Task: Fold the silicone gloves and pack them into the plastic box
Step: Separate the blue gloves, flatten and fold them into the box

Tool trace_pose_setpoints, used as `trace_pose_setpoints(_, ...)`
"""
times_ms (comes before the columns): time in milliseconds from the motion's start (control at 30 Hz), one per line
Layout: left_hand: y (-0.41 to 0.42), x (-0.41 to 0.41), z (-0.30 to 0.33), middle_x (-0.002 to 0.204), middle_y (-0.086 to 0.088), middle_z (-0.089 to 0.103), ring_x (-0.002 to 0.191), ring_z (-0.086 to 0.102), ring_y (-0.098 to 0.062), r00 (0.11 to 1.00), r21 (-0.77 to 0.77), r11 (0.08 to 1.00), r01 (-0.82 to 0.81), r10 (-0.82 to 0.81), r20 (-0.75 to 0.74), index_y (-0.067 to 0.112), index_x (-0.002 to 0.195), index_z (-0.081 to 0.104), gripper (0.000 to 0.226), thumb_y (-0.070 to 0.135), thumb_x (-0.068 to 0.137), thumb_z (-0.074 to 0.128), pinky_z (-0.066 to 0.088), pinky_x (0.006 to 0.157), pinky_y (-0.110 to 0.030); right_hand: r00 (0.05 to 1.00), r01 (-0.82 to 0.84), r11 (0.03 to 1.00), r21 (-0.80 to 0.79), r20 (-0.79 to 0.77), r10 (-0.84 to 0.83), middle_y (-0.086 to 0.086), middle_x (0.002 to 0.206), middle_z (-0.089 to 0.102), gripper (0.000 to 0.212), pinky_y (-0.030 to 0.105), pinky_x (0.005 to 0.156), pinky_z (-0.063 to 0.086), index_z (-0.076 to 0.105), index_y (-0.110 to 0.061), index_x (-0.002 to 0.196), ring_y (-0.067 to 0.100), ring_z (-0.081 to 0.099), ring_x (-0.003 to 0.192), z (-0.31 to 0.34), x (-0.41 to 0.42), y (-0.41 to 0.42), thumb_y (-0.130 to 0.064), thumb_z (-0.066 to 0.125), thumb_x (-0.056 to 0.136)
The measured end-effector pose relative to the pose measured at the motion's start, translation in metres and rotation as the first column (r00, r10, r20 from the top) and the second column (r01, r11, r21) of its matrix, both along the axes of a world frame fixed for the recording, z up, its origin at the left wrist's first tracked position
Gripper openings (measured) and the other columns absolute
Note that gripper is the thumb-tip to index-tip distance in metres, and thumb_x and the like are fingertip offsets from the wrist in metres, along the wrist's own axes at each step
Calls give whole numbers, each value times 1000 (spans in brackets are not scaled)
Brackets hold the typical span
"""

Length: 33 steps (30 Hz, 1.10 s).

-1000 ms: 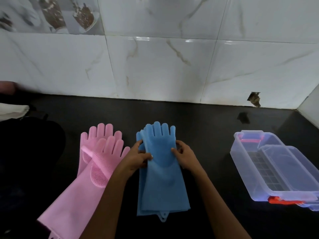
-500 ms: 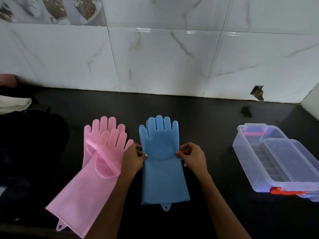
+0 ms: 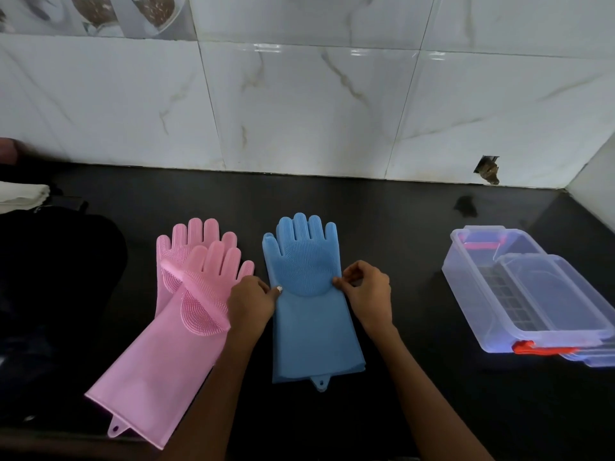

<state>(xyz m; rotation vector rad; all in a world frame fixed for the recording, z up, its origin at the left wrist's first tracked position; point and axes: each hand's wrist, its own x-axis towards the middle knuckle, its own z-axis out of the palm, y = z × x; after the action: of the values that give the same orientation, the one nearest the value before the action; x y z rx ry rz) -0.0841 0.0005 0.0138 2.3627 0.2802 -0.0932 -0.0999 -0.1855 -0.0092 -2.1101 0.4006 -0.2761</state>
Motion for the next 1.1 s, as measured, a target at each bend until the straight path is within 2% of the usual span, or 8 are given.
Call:
trace_pose_setpoints(167,7,0,0,94,-15,73,80,69,-29,1000,-59,998,16,-18,-22,0,96,70,27,23,81,71,57,83,-44,975,-107,985,136,-179,131,-4,77,68,8,16,47,52,64,-21,79,6,67,64,5,-6,-14,-22,71,81)
trace_pose_setpoints(400,5,-2,-3,92,-13,72,77,69,-27,1000,-58,998,-21,22,14,2,93,70,21,20,84,69,57,83,-43,937,-112,982,153,-314,156,2,68,69,13,17,42,50,66,-13,71,9,66,56,11,-3,-14,-20,75,78)
trace_pose_setpoints(500,6,-8,-10,90,-10,71,76,68,-25,998,-29,1000,-12,14,55,6,89,67,18,24,86,67,57,81,-42,891,-153,986,67,-423,167,5,73,69,18,24,48,55,70,-8,81,13,66,60,14,2,-14,-26,71,81)
trace_pose_setpoints(600,6,-12,-14,88,-8,71,78,66,-23,996,58,998,-11,6,84,8,88,68,23,30,87,64,54,77,-35,852,-232,966,-119,-504,142,6,83,71,27,38,71,60,69,-10,88,21,69,71,16,8,-13,-36,67,82)
trace_pose_setpoints(667,6,-10,-14,85,-10,71,76,67,-25,1000,100,995,9,-12,28,6,88,69,28,33,88,62,55,76,-34,852,-252,949,-188,-509,125,3,87,70,28,40,77,58,67,-12,92,20,67,76,18,9,-10,-38,66,82)
trace_pose_setpoints(800,5,-8,-11,85,-10,70,78,66,-26,995,123,988,89,-82,-56,6,88,67,30,34,91,57,55,79,-35,862,-236,947,-216,-497,102,1,84,67,25,29,65,50,65,-12,92,15,63,74,19,3,-5,-35,66,83)
trace_pose_setpoints(1000,13,-23,-13,80,3,62,73,57,-13,973,169,959,229,-232,-2,20,80,55,18,35,91,56,43,68,-26,840,-277,944,-179,-523,147,-5,65,58,24,21,49,36,58,-18,67,6,52,57,16,-25,-12,-33,66,83)
trace_pose_setpoints(1100,21,-33,-15,75,8,61,71,58,-11,966,150,968,203,-223,131,22,76,55,18,33,83,67,50,68,-27,921,-230,953,-198,-360,148,-13,76,57,19,16,54,35,53,-29,72,0,53,68,10,-43,-14,-33,69,80)
